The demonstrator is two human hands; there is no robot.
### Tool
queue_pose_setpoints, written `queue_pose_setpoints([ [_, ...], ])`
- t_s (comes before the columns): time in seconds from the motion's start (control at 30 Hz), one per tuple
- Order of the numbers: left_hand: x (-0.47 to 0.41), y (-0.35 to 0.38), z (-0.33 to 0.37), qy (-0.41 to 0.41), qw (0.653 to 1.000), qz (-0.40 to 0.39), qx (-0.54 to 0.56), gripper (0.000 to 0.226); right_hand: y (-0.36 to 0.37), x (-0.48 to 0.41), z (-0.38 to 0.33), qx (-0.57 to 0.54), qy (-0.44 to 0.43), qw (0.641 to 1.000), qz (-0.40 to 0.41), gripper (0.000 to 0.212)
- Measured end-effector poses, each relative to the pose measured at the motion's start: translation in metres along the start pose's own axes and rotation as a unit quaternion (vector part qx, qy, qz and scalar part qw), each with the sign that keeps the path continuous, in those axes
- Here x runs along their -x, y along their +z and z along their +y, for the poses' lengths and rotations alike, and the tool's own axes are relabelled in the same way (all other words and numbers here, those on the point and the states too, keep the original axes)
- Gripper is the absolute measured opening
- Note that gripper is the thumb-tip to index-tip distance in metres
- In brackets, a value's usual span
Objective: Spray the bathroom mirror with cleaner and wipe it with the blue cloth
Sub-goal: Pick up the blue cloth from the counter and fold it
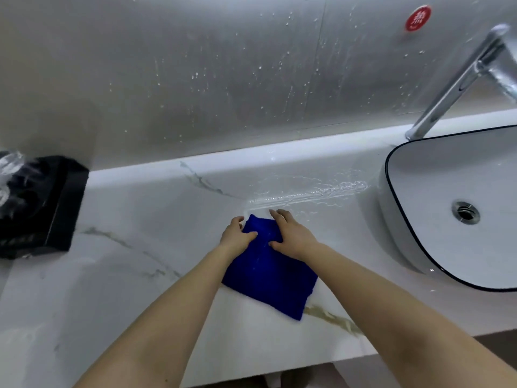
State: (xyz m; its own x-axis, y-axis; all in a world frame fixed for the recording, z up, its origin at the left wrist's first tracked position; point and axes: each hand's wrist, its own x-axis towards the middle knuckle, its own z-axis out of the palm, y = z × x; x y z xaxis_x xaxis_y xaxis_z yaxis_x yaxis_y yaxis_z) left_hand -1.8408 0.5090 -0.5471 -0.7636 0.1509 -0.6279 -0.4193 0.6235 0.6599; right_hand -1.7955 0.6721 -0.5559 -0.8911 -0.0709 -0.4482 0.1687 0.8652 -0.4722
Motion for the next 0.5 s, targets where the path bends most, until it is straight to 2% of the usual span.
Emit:
queue_pose_setpoints([
  [0.1, -0.007, -0.004, 0.005, -0.017, 0.999, -0.021, 0.027, 0.063, 0.002, -0.005, -0.005, 0.007, 0.038, 0.999, -0.006, 0.086],
  [0.2, -0.012, -0.007, 0.010, -0.034, 0.996, -0.065, 0.048, 0.045, 0.002, -0.007, -0.012, 0.011, 0.070, 0.997, 0.003, 0.083],
  [0.33, -0.013, -0.010, 0.014, -0.004, 0.997, -0.080, 0.013, 0.022, 0.001, -0.008, -0.018, 0.028, 0.097, 0.995, 0.008, 0.055],
  [0.43, -0.012, -0.015, 0.015, 0.039, 0.995, -0.087, -0.034, 0.020, -0.002, -0.008, -0.020, 0.036, 0.089, 0.995, 0.013, 0.043],
  [0.5, -0.010, -0.020, 0.015, 0.055, 0.991, -0.110, -0.055, 0.021, -0.003, -0.006, -0.019, 0.001, 0.087, 0.996, -0.008, 0.040],
])
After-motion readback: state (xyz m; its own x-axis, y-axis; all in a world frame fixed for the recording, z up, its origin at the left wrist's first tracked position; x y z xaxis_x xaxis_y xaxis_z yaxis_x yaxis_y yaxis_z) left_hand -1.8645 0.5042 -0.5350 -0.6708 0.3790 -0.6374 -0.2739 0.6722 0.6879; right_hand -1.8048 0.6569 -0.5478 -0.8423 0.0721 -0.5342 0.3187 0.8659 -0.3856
